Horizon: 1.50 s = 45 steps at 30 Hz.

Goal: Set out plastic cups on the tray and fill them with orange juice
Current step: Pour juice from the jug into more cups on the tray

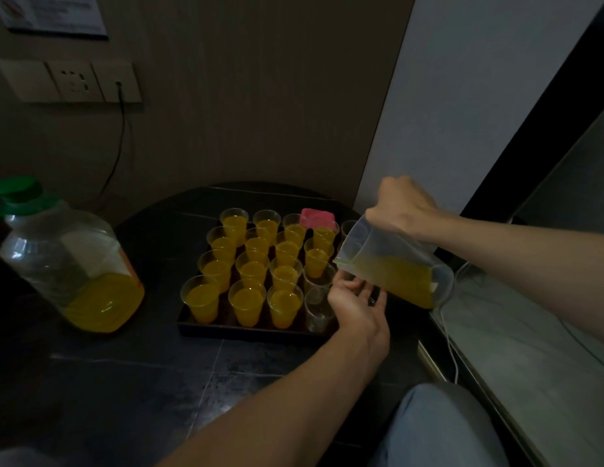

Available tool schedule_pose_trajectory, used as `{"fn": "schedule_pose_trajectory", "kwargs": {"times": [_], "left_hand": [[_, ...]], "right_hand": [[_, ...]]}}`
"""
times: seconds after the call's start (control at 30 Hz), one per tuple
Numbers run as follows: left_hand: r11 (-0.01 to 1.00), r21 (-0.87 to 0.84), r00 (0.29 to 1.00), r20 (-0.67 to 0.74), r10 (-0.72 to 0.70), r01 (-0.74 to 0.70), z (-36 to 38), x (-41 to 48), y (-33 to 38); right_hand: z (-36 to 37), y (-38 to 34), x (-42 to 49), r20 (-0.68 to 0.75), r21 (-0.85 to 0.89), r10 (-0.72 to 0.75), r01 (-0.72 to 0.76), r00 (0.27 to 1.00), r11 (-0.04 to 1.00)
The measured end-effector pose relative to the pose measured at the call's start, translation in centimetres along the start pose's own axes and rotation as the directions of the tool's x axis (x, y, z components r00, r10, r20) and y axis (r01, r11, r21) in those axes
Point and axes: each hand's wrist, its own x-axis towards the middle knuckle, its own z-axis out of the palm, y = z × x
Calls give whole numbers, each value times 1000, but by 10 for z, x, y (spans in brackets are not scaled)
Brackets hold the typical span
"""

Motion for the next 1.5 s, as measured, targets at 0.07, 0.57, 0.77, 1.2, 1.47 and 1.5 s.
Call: {"fn": "schedule_pose_trajectory", "kwargs": {"times": [0.07, 0.57, 0.77, 1.2, 1.47, 1.5], "left_hand": [[1000, -9, 1000, -10, -3, 3, 0, 2, 1], [998, -44, 999, -20, -42, 41, -2, 6, 1], [998, -39, 999, -16, -44, 43, -1, 5, 2], [999, -37, 999, -19, -35, 35, 0, 7, 0], [997, -52, 999, 3, -48, 48, 2, 2, -1], [997, -53, 999, 6, -54, 54, 2, 1, -1]], "right_hand": [[1, -3, 1, 4, -8, -7, 7, 1000, 1000], [5, -14, 6, 45, -98, -26, 31, 999, 995], [5, -11, 7, 39, -99, -22, 25, 999, 995], [5, -8, 9, 34, -97, -32, 35, 999, 995], [1, -8, 7, 26, -101, -36, 38, 999, 994], [0, -7, 6, 27, -110, -36, 39, 999, 993]]}}
